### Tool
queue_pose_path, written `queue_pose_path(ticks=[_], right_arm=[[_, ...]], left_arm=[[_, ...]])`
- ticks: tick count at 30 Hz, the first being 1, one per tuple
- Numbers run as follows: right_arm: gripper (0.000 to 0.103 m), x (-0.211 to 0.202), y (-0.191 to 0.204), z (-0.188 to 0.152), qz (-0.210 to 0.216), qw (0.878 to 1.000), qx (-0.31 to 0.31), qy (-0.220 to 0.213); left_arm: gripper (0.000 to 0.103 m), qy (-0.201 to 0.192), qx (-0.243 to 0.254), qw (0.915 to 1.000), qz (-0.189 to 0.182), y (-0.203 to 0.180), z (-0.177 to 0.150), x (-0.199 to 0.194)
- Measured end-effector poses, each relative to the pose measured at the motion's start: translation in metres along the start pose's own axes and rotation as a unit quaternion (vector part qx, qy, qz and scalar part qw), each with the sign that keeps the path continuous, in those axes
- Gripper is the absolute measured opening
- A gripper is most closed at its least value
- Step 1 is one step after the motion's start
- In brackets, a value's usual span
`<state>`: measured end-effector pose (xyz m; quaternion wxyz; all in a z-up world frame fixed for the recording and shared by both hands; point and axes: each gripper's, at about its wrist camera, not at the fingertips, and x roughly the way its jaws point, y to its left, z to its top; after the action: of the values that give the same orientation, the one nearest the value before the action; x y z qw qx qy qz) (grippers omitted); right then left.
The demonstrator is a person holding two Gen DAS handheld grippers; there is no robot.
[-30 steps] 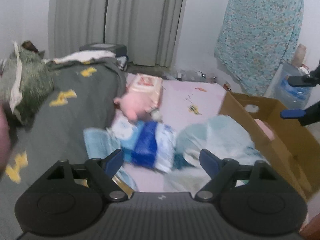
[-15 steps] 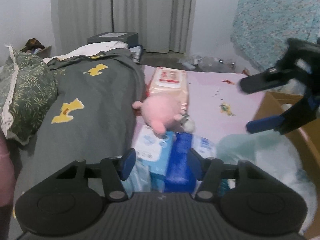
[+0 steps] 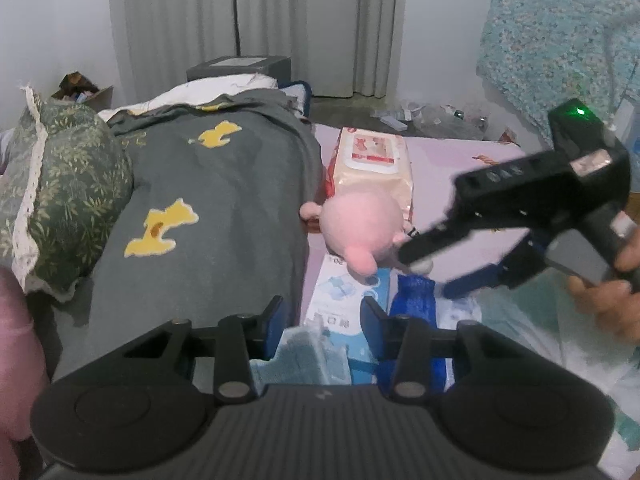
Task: Organize soft objects
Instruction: 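Reach the right gripper past the pig and grasp the white-and-blue box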
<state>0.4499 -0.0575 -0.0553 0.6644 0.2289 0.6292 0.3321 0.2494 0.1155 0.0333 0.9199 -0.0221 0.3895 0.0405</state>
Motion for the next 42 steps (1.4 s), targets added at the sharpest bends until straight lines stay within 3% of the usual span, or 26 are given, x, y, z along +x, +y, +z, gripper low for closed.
queue_pose_path(ticks=[4,9,12,19,23,28,42], right_arm=[[0.083,-0.006,-0.005,0.001,-0.003,1.000,0.015,0.020],[0.084,-0.002,-0.001,0.016,-0.008,1.000,0.024,0.000],[0.083,0.013,-0.001,0.027,-0.021,1.000,0.021,0.004],[0.079,0.041,-0.009,0.036,-0.044,0.998,0.027,0.026],[0.079,0.046,-0.012,0.039,-0.029,0.998,0.036,0.036],[0.079,0.051,-0.013,0.043,-0.016,0.998,0.042,0.041],[0.077,0.033,-0.019,0.038,0.022,0.998,0.061,0.011]], left_arm=[[0.043,0.022,0.017,0.9994,-0.020,0.000,0.011,0.018],[0.043,0.068,0.022,0.9972,-0.025,-0.005,0.027,0.062],[0.051,0.105,0.042,0.9926,-0.045,-0.009,0.034,0.088],[0.069,0.174,0.072,0.9815,-0.034,-0.025,0.040,0.134],[0.074,0.180,0.061,0.9813,-0.033,-0.025,0.044,0.144],[0.076,0.209,0.003,0.9764,-0.053,-0.009,0.045,0.159],[0.074,0.171,-0.013,0.9842,-0.043,-0.007,0.052,0.124]])
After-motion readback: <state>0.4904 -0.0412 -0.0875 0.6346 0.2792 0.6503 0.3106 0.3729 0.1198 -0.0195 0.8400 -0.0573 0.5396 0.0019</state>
